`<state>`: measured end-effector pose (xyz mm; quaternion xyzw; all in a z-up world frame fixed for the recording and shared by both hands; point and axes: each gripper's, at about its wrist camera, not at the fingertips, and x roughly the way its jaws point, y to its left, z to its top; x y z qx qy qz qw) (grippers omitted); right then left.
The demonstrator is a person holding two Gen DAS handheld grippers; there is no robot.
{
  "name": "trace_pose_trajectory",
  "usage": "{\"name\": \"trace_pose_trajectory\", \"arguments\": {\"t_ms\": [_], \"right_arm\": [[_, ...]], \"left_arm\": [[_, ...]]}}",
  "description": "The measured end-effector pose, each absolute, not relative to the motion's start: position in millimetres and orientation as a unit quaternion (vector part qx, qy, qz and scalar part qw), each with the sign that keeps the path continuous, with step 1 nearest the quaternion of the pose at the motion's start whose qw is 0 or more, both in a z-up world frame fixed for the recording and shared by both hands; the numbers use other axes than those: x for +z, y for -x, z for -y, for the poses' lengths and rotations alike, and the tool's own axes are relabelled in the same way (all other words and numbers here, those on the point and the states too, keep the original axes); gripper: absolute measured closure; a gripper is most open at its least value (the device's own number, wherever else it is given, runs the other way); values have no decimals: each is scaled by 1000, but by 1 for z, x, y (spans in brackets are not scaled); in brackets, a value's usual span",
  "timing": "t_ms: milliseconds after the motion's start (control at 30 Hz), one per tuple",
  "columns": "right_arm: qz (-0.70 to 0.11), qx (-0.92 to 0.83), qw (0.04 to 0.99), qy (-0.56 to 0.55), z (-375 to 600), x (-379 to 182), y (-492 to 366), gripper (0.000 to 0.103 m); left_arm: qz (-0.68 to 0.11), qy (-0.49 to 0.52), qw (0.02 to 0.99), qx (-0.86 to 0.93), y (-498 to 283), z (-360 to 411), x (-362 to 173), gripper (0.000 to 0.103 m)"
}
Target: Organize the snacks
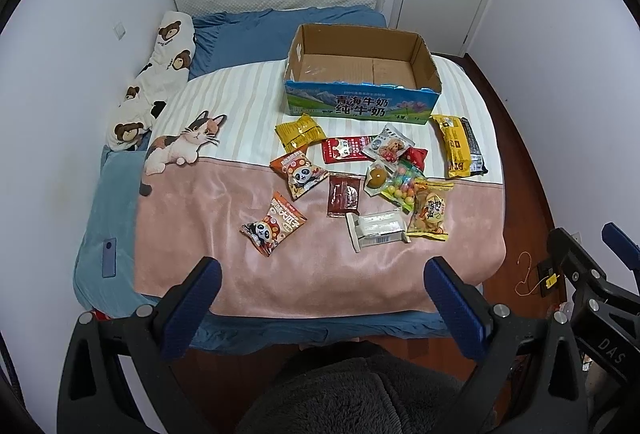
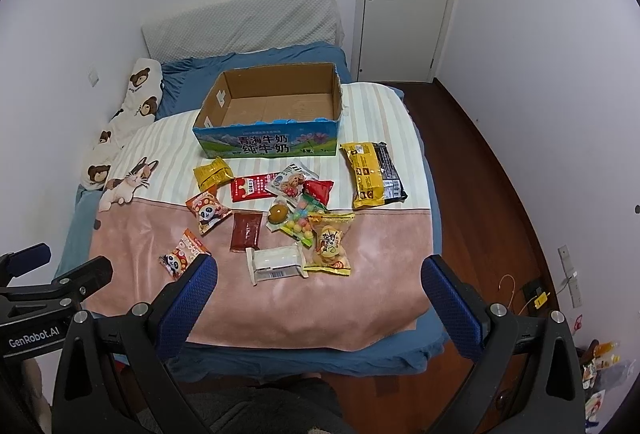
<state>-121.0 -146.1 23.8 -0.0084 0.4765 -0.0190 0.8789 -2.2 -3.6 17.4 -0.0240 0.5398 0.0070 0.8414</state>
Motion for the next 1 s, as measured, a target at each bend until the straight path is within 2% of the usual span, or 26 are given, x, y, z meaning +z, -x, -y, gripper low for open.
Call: {"name": "trace_pose_trajectory", "arguments": {"t_ms": [1000], "right_arm": [[-476,-20,879,11,151,26,123,0]], "left_arm": [[-534,20,845,5,6,9,28,0]]}}
